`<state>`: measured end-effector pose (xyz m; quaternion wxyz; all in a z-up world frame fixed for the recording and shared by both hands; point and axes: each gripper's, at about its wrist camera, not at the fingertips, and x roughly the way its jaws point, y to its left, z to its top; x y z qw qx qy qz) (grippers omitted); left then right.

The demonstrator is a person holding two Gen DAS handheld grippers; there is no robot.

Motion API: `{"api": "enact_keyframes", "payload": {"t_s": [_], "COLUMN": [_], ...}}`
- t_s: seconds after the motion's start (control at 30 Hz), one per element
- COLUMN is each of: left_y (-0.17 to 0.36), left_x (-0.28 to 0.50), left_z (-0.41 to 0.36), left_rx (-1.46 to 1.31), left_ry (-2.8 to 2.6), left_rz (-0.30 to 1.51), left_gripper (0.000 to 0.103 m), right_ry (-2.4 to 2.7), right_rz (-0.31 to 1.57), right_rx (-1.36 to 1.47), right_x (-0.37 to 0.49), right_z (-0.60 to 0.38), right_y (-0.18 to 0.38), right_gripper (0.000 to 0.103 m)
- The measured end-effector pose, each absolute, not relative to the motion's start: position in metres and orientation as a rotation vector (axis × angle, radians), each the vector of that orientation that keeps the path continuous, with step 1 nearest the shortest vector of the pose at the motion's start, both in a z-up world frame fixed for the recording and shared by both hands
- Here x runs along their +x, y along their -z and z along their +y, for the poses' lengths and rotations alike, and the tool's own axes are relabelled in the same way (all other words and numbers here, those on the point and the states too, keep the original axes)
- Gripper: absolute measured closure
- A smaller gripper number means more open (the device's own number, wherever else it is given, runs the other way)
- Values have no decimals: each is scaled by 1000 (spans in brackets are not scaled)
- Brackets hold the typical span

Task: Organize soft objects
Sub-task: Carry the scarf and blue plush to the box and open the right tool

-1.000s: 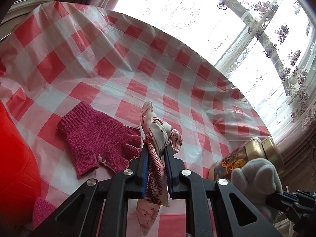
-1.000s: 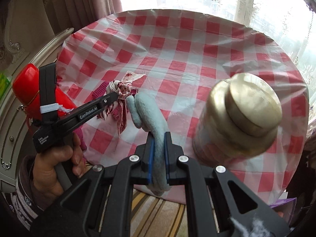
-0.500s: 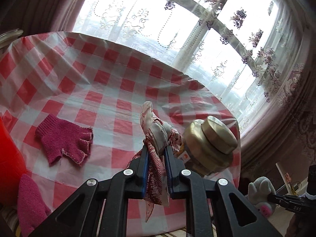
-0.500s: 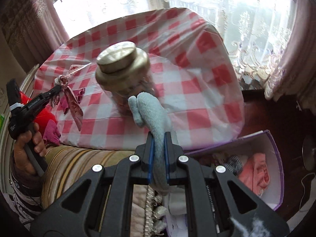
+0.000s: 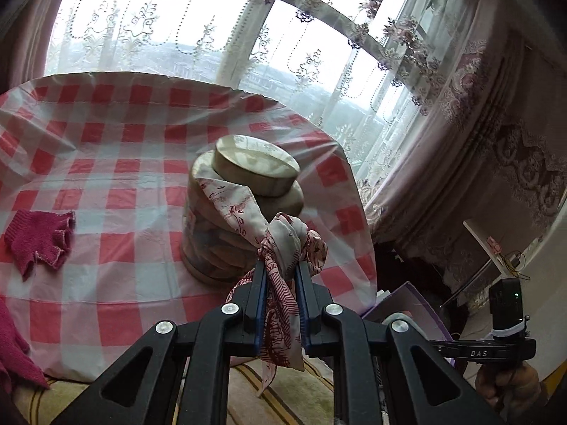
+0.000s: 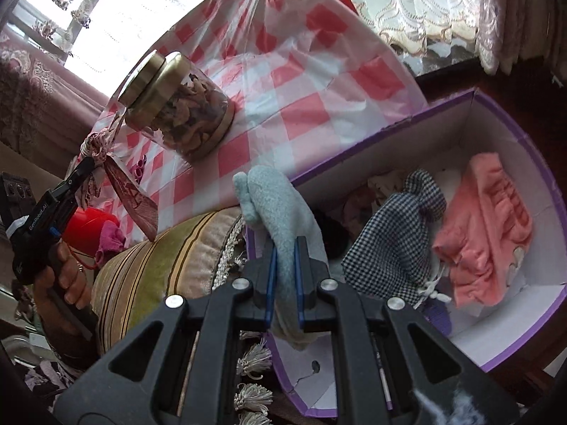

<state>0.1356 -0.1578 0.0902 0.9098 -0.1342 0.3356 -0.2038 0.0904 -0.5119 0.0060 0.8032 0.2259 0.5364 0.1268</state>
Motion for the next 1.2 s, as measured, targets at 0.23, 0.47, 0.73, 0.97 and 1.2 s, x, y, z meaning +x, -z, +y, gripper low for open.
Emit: {"api": "enact_keyframes", "payload": {"t_s": [0.23,0.47,0.73,0.97,1.2], "left_y": [-87,-86,-72,-64,-72], "left_x": [110,94,79,80,79], "left_z": [-210,-255,-302,-323,-313], "left_rx": [-202,-133,-188,-262,-250], "left_ry": [524,643,805,807,742], "left_rz": [727,759,893,955,907], "left_gripper": [87,87,87,87,87], "right_ry": [-72,32,33,-23,-289], "right_rz": [1328,1256,1170,1143,1136], "right_rx": [421,359,361,371,289], "right_x": [89,66,38,30,43], "right_z": [-540,-571,-594,-588,-516], "right_y": [67,55,27,10,12], "right_gripper": [71,34,33,31,31]}}
